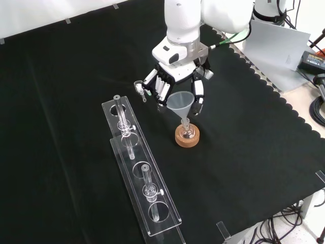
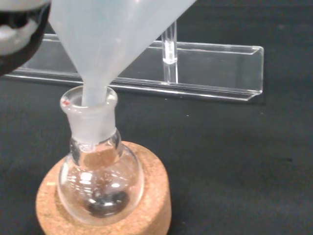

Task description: Place the funnel on the round-bottom flask.

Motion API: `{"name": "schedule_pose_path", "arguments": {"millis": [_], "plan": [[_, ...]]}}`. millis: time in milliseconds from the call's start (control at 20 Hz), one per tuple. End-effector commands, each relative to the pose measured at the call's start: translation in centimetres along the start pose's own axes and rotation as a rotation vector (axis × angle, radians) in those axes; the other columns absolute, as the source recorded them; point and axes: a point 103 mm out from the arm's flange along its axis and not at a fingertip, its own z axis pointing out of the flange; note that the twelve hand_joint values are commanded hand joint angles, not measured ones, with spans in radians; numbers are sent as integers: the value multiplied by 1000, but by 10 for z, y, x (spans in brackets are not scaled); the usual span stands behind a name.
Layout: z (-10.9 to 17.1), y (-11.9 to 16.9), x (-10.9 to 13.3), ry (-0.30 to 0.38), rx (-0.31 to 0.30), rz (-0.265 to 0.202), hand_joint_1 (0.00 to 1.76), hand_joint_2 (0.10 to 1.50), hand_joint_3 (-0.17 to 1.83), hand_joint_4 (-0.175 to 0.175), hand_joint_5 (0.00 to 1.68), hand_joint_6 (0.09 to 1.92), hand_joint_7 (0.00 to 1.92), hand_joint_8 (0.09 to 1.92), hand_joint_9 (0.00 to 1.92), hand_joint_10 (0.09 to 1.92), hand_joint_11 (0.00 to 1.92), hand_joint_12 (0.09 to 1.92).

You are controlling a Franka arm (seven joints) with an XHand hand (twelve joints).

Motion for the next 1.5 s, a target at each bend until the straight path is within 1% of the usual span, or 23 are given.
{"name": "schedule_pose_path", "arguments": {"millis": [50,250,550,800,950,1050,1100,1150,1300,1500], "plan": [[3,-1,8,6,13,-9,1126,731,448,175,1367,397,1464,256,1236,272,396,1365],[7,-7,9,1,26,-16,1125,731,448,175,1366,398,1464,255,1236,272,395,1365],[11,-10,11,-27,30,-26,1125,731,449,175,1365,400,1465,253,1236,271,394,1366],[13,-10,14,-41,21,-15,1125,730,449,175,1364,402,1463,251,1233,270,392,1366],[15,-9,19,-42,24,-15,1119,759,411,175,1333,448,1437,239,1220,269,383,1371],[16,-7,23,-36,22,-13,1047,583,607,175,1232,473,1417,239,1210,271,377,1368],[16,-6,26,-34,24,-13,1027,511,708,175,1200,485,1406,241,1204,272,374,1370],[16,-5,29,-34,25,-15,1017,468,770,175,1180,494,1396,241,1199,273,373,1372],[15,-4,33,-33,35,-28,997,422,831,175,1154,502,1371,237,1186,272,369,1373],[14,-8,35,-34,81,-39,964,405,841,169,1079,511,1284,219,1116,258,348,1385]]}}
